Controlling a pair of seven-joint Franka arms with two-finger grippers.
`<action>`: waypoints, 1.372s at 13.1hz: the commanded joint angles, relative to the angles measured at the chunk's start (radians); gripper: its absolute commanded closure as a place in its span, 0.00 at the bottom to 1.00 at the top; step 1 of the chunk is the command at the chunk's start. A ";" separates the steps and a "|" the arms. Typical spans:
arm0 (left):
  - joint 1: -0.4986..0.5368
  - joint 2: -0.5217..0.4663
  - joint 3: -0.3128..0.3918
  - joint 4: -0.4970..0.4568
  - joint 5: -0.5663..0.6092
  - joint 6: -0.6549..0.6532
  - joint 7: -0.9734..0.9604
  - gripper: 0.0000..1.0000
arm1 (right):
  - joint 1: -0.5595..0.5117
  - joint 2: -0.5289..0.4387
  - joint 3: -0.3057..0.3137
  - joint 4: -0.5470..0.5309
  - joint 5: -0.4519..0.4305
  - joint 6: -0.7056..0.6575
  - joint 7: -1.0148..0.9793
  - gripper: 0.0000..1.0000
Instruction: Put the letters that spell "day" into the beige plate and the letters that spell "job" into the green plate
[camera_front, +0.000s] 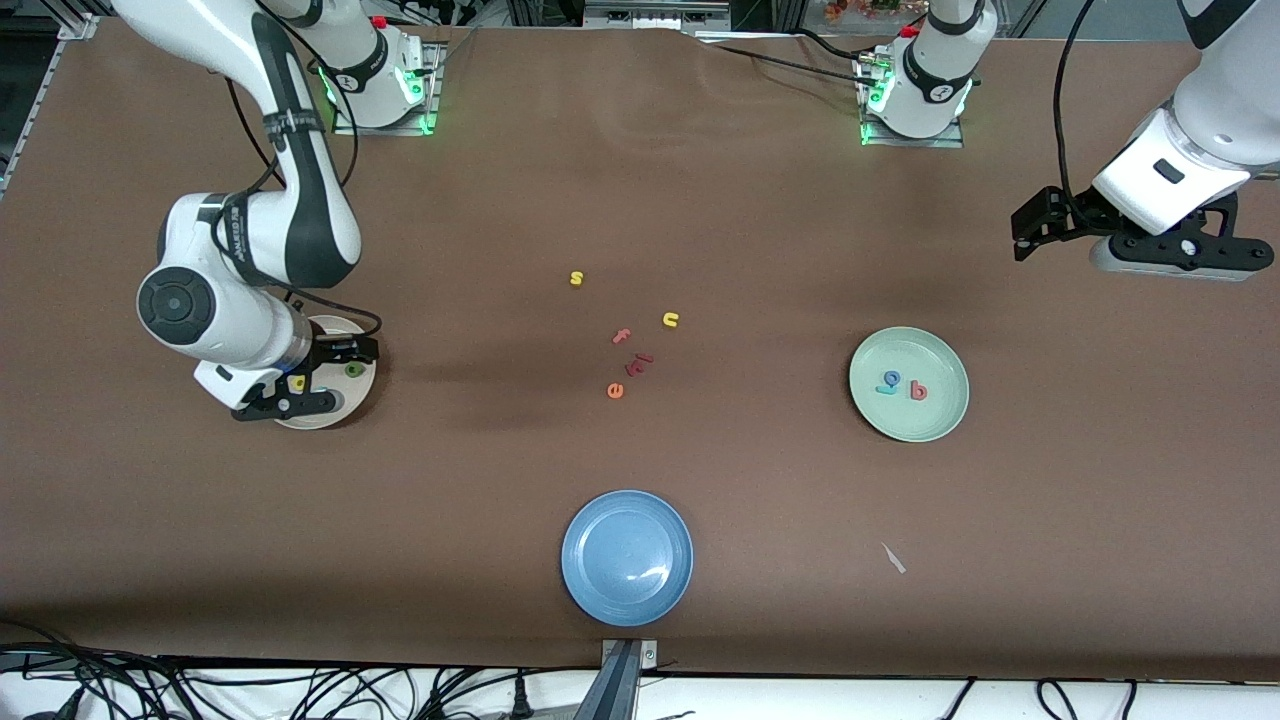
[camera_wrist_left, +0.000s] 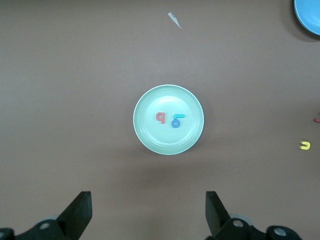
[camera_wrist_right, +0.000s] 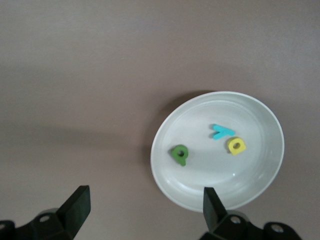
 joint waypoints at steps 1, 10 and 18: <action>-0.011 0.017 0.001 0.036 0.012 -0.024 0.015 0.00 | -0.185 -0.141 0.226 -0.004 -0.119 -0.122 0.075 0.00; -0.013 0.017 0.001 0.036 0.012 -0.024 0.011 0.00 | -0.284 -0.303 0.286 0.220 -0.178 -0.577 0.066 0.00; -0.007 0.017 -0.017 0.036 0.018 -0.024 0.015 0.00 | -0.335 -0.320 0.257 0.214 -0.119 -0.557 0.058 0.00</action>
